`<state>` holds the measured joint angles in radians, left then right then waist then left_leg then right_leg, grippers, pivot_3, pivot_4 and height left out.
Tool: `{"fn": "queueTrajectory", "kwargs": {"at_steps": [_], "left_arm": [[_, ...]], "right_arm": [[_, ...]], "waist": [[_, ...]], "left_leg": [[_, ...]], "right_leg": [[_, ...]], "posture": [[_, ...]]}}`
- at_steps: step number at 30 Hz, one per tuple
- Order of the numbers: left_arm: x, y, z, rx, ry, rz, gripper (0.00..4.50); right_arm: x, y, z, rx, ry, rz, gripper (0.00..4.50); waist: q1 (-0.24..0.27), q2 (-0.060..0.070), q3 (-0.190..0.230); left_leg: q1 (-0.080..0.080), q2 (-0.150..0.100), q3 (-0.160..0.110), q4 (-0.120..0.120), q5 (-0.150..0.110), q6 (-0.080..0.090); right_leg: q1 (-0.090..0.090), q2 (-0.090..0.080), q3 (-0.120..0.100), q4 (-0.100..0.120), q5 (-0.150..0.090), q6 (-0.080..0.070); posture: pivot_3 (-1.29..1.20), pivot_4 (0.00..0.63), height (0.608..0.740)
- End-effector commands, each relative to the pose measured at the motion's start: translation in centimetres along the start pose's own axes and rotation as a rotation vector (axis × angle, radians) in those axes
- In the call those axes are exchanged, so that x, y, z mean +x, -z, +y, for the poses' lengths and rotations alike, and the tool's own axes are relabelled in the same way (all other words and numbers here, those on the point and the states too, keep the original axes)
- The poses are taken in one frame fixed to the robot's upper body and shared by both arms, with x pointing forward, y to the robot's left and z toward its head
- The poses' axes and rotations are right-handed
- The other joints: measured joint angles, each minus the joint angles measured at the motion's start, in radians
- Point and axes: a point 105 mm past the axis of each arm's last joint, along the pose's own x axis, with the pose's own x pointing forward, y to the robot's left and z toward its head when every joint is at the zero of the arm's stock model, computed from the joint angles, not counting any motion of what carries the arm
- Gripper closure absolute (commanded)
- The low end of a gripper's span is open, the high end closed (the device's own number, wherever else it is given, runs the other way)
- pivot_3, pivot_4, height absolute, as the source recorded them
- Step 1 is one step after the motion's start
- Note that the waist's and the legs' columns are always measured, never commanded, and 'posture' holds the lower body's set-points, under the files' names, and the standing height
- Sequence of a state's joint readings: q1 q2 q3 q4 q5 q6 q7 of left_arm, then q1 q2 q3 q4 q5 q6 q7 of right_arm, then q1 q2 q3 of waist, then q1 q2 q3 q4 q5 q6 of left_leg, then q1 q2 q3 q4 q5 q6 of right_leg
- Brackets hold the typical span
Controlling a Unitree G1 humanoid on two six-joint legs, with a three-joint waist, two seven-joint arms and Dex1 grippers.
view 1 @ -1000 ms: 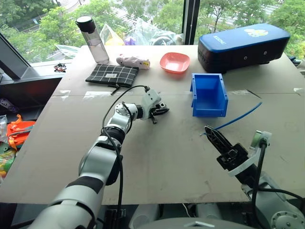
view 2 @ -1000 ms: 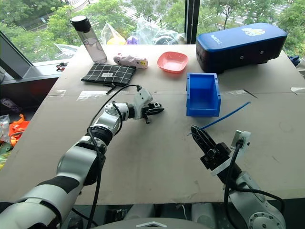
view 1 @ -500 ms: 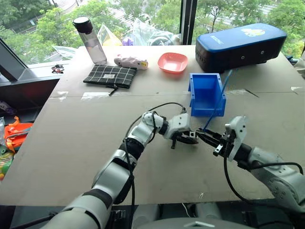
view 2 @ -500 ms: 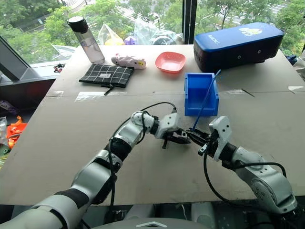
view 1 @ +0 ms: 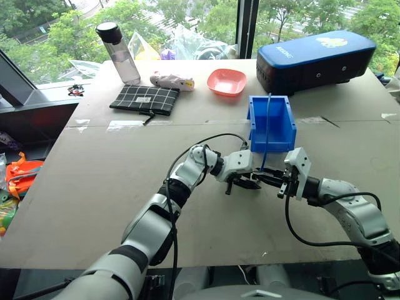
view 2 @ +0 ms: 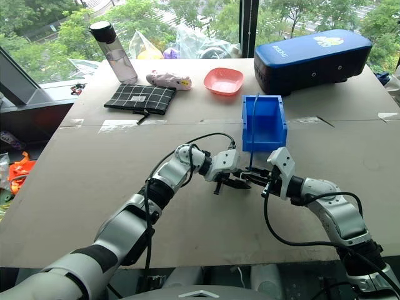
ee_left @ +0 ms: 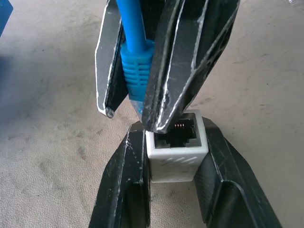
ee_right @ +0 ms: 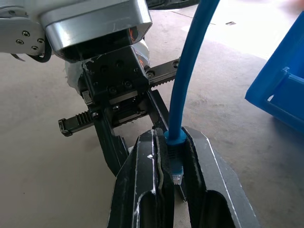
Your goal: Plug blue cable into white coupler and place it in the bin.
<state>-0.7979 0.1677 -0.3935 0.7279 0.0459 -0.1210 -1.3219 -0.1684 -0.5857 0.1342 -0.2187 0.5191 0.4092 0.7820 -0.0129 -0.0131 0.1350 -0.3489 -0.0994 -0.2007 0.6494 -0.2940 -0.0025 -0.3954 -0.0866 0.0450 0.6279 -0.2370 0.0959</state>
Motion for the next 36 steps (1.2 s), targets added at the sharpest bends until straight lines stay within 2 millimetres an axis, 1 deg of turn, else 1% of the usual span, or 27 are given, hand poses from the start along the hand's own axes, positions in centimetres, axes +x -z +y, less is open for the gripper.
{"fn": "queueTrajectory", "kwargs": {"at_steps": [1,4,6,10,13,18,23,31,36], "left_arm": [[0.2,-0.4,0.1,0.014,0.009,0.013,3.89],[0.2,-0.5,0.1,0.012,0.014,0.013,3.89],[0.2,-0.5,0.1,0.011,0.015,0.012,3.89],[0.2,-0.6,0.1,0.008,0.018,0.009,3.89],[0.2,-0.6,0.1,0.007,0.021,0.008,3.89],[0.2,-0.6,0.0,0.005,0.028,0.008,3.89],[0.0,-0.6,0.0,0.005,0.030,0.010,3.89],[-0.1,-0.6,0.0,0.005,0.032,0.011,3.89],[-0.1,-0.5,-0.1,0.006,0.035,0.013,3.89]], "right_arm": [[-0.3,-3.4,1.1,-0.039,-0.100,-0.104,4.50],[-0.5,-4.1,1.1,-0.024,-0.121,-0.127,4.50],[-0.3,-4.1,1.3,-0.015,-0.134,-0.124,4.50],[0.3,-3.4,1.5,-0.003,-0.145,-0.111,4.50],[0.7,-2.4,1.4,-0.009,-0.139,-0.081,4.50],[0.5,-1.1,0.3,-0.022,-0.103,-0.038,4.50],[0.2,-0.7,-0.2,-0.035,-0.106,-0.018,4.50],[-0.1,-0.8,-0.7,-0.038,-0.109,-0.014,4.50],[-0.1,0.0,-0.8,-0.059,-0.112,0.035,4.50]], "waist": [[0.000,0.000,0.000],[0.001,0.000,0.000],[0.001,0.000,0.000],[0.003,0.000,0.000],[0.002,0.000,0.000],[0.001,0.000,0.000],[0.001,0.000,0.000],[0.001,0.000,0.000],[0.001,0.000,0.000]], "left_leg": [[0.000,0.000,0.000,0.000,0.000,0.000],[0.000,0.000,-0.001,0.000,0.000,0.000],[0.000,0.000,-0.001,0.000,0.000,0.000],[0.000,0.000,-0.001,0.000,0.000,0.000],[0.000,0.000,-0.001,0.000,0.000,0.000],[0.000,0.000,-0.001,0.000,0.000,0.000],[0.000,0.000,-0.001,0.000,0.000,0.000],[0.000,0.000,-0.001,0.000,0.000,0.000],[0.000,0.000,-0.001,0.000,0.000,0.000]], "right_leg": [[0.000,0.000,0.000,0.000,0.000,0.000],[0.000,0.000,0.000,0.000,0.000,0.000],[0.000,0.000,0.000,0.000,0.000,0.000],[0.000,-0.001,0.000,0.000,0.000,0.000],[0.000,-0.001,0.000,0.000,0.000,0.000],[0.000,0.000,0.000,0.000,0.000,0.000],[0.000,0.000,0.000,0.000,0.000,0.000],[0.000,0.000,0.000,0.000,0.000,0.000],[0.000,0.000,0.000,0.000,0.000,0.000]], "posture": [[0.00,0.150,0.737],[0.00,0.150,0.737],[0.00,0.150,0.737],[0.00,0.150,0.737],[0.00,0.150,0.737],[0.00,0.150,0.737],[0.00,0.150,0.737],[0.00,0.150,0.737],[0.00,0.150,0.737]]}}
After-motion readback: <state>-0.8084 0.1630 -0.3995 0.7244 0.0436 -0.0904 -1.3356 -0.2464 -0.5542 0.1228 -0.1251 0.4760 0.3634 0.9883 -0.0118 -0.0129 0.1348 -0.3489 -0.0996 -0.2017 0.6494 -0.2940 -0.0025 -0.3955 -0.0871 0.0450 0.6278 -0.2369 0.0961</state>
